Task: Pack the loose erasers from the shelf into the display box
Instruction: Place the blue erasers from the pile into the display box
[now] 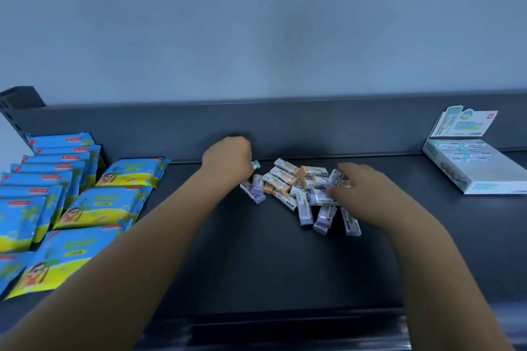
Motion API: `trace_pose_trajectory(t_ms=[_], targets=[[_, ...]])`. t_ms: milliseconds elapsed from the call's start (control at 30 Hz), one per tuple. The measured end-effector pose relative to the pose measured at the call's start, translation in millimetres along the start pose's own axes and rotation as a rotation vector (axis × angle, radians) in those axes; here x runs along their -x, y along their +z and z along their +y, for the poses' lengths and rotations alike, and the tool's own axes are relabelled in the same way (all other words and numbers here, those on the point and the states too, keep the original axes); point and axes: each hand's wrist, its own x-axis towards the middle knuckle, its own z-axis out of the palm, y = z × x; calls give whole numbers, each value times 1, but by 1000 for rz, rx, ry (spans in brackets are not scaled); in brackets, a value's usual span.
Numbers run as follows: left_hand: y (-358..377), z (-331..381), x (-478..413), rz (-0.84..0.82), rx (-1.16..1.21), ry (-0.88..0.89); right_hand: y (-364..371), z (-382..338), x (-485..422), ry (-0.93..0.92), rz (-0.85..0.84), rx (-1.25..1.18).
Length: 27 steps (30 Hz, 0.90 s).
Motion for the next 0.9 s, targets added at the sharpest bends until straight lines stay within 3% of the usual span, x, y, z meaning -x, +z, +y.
trace_pose_trajectory(t_ms=[233, 367, 533, 667, 767, 900], targets=[[-19, -5, 18, -1, 416, -162, 4, -5, -4, -72, 38, -2], [-36, 0, 42, 90, 529, -228, 6, -15, -5, -87, 34, -49], [-39, 10, 70, 217, 647, -298, 0, -20, -7, -158, -73, -299], [-30, 16, 83, 271, 733, -349, -17, -2, -9, -141, 57, -377], [-26, 20, 89, 274, 857, -338, -29, 20, -8, -69, 93, -279], [-25, 29, 96, 308, 945, -298, -32, 40, -9, 59, -27, -2]])
